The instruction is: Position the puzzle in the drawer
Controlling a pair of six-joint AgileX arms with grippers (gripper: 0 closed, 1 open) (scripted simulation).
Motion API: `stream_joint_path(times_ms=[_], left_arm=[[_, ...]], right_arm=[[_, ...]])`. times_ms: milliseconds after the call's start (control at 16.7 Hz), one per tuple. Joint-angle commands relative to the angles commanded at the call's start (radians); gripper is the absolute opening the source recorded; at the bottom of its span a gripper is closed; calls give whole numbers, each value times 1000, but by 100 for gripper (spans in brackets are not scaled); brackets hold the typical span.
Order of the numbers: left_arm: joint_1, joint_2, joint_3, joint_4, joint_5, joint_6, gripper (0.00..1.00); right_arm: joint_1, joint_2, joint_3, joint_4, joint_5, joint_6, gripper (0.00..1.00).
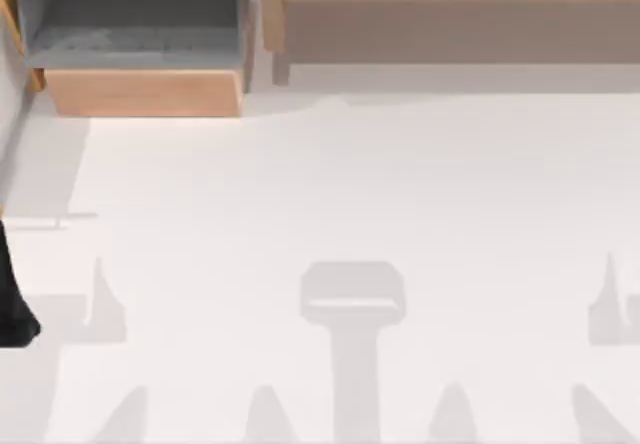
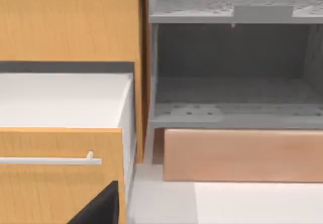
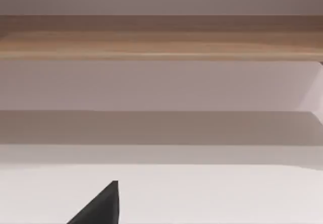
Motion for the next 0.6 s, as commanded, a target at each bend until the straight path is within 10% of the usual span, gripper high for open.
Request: stream_joint_path(times_ms=[600], left_arm=[[-163,375,323,204,-151,28,100]], right_arm=[[0,0,0,0,0,0,100]])
